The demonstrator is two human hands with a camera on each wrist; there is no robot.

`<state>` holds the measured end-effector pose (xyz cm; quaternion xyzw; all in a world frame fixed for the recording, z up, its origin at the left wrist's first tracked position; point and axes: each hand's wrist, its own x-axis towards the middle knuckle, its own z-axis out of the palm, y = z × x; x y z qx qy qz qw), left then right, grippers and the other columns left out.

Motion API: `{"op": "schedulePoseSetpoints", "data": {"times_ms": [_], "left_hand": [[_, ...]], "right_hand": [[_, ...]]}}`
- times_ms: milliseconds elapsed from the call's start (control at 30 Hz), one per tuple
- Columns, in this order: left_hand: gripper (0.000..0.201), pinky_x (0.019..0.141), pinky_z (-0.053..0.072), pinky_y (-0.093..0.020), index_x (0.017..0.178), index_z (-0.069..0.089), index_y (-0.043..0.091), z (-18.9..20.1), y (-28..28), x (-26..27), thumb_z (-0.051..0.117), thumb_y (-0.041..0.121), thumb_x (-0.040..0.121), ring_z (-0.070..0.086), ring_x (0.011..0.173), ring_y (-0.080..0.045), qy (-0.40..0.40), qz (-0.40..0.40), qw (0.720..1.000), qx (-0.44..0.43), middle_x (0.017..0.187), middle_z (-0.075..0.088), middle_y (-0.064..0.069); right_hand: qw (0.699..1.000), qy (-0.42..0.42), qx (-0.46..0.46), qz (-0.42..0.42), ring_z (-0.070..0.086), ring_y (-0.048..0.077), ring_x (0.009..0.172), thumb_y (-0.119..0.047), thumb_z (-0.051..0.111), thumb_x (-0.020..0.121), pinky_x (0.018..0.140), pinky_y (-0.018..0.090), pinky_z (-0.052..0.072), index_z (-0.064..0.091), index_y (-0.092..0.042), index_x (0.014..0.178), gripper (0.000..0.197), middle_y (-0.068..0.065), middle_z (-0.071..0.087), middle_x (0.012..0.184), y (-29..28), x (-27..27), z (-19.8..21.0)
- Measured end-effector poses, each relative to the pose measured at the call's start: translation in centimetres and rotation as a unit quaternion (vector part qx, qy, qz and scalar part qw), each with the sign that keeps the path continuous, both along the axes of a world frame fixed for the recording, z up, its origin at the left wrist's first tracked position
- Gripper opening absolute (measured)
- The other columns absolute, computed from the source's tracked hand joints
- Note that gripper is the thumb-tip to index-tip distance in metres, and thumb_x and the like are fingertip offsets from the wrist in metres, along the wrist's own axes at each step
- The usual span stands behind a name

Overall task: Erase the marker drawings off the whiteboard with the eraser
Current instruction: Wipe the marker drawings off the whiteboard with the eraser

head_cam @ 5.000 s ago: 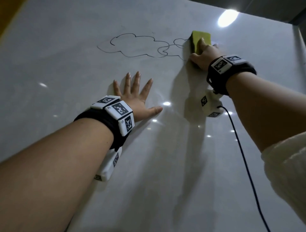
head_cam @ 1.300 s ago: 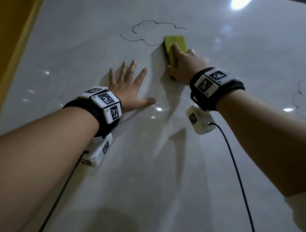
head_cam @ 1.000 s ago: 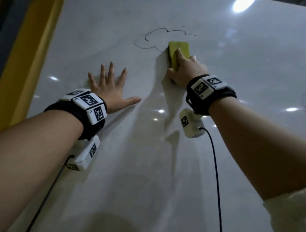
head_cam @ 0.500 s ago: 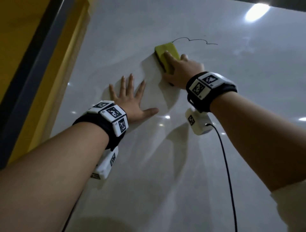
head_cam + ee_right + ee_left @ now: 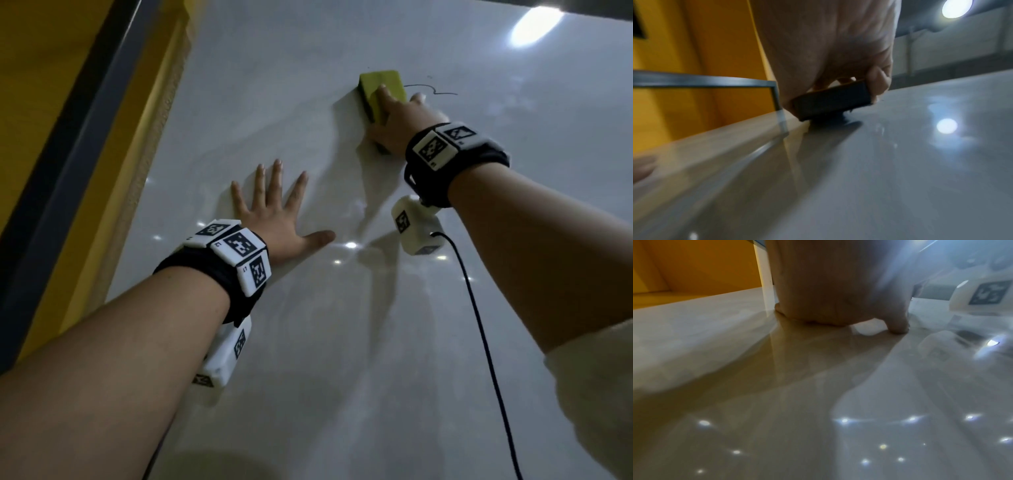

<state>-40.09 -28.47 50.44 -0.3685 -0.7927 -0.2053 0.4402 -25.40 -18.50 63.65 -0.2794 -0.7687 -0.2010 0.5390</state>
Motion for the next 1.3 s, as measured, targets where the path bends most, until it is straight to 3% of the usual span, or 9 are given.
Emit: {"op": "schedulePoseSetpoints", "data": {"times_ms": [200,367,467,600,733,900,1000,1100,1300], "left_hand": [[0.098,0.108,-0.016,-0.058,0.142,-0.029,0.03,0.0,-0.2,0.2,0.022,0.081,0.076,-0.032,0.138,-0.028,-0.001,0.011,1.0,-0.005,0.149,-0.037,-0.008],[0.101,0.109,-0.015,-0.057,0.143,-0.027,0.03,0.0,-0.2,0.2,0.025,0.081,0.073,-0.031,0.139,-0.027,-0.008,0.004,1.0,0.005,0.15,-0.035,-0.007],[0.109,0.11,-0.014,-0.057,0.145,-0.024,0.031,-0.2,-0.3,0.2,0.021,0.09,0.066,-0.029,0.14,-0.026,-0.003,0.003,1.0,0.009,0.152,-0.033,-0.006],[0.105,0.111,-0.013,-0.054,0.149,-0.012,0.03,-0.2,-0.4,0.6,0.013,0.082,0.061,-0.024,0.142,-0.022,0.007,-0.004,0.999,0.033,0.155,-0.025,-0.002],[0.1,0.111,-0.015,-0.055,0.15,0.001,0.027,0.1,0.5,1.8,0.014,0.079,0.066,-0.025,0.142,-0.021,0.056,-0.014,0.997,0.041,0.155,-0.023,-0.001],[0.102,0.11,-0.016,-0.054,0.148,-0.013,0.031,0.2,3.4,3.7,0.011,0.084,0.064,-0.026,0.141,-0.022,0.103,-0.046,0.994,0.001,0.154,-0.027,-0.002],[0.101,0.11,-0.018,-0.055,0.147,-0.017,0.033,-0.1,5.2,4.6,0.004,0.084,0.063,-0.028,0.141,-0.023,0.131,-0.057,0.99,-0.017,0.154,-0.028,-0.002],[0.09,0.111,-0.016,-0.055,0.147,-0.017,0.033,-0.6,6.2,4.7,0.016,0.08,0.079,-0.027,0.141,-0.023,0.135,-0.046,0.99,-0.006,0.154,-0.027,-0.003],[0.088,0.112,-0.015,-0.055,0.147,-0.017,0.032,-0.2,6.4,4.8,0.022,0.076,0.082,-0.027,0.141,-0.023,0.119,-0.039,0.992,-0.009,0.154,-0.028,-0.003]], "right_hand": [[0.995,-0.04,0.088,0.02,0.041,0.04,0.122,-0.043,0.041,0.095,0.092,0.044,0.039,0.017,-0.037,0.148,0.058,0.02,0.034,0.137,-0.1,-1.8,-1.3],[0.997,0.069,0.003,0.03,0.035,0.041,0.128,-0.042,0.042,0.094,0.103,0.044,0.032,0.019,-0.036,0.148,0.059,0.02,0.028,0.143,2.1,0.3,1.2],[0.998,0.045,0.004,0.043,0.034,0.04,0.13,-0.042,0.043,0.094,0.104,0.043,0.032,0.018,-0.033,0.149,0.061,0.02,0.025,0.146,1.5,-0.3,0.9],[0.998,0.011,0.053,0.037,0.035,0.039,0.129,-0.043,0.043,0.093,0.1,0.043,0.035,0.017,-0.035,0.148,0.061,0.019,0.028,0.145,1.7,-0.2,1.1],[0.999,0.04,0.008,0.035,0.034,0.04,0.13,-0.042,0.043,0.094,0.103,0.042,0.032,0.016,-0.034,0.149,0.062,0.019,0.025,0.146,2.8,0.8,1.8],[0.999,0.013,0.034,0.021,0.039,0.041,0.127,-0.045,0.041,0.093,0.098,0.045,0.036,0.015,-0.035,0.149,0.062,0.019,0.028,0.145,3.5,1.6,2.0],[0.999,0.045,0.008,0.011,0.039,0.042,0.126,-0.045,0.041,0.094,0.1,0.046,0.036,0.015,-0.033,0.149,0.062,0.019,0.028,0.145,4.7,3.2,2.2],[0.999,0.041,0.006,0.016,0.042,0.043,0.124,-0.048,0.042,0.093,0.098,0.045,0.038,0.015,-0.031,0.149,0.064,0.02,0.028,0.144,4.9,3.1,1.8],[0.998,0.061,0.012,0.005,0.042,0.041,0.124,-0.049,0.041,0.093,0.099,0.044,0.037,0.016,-0.034,0.149,0.063,0.019,0.031,0.143,6.5,4.1,2.0]]}}
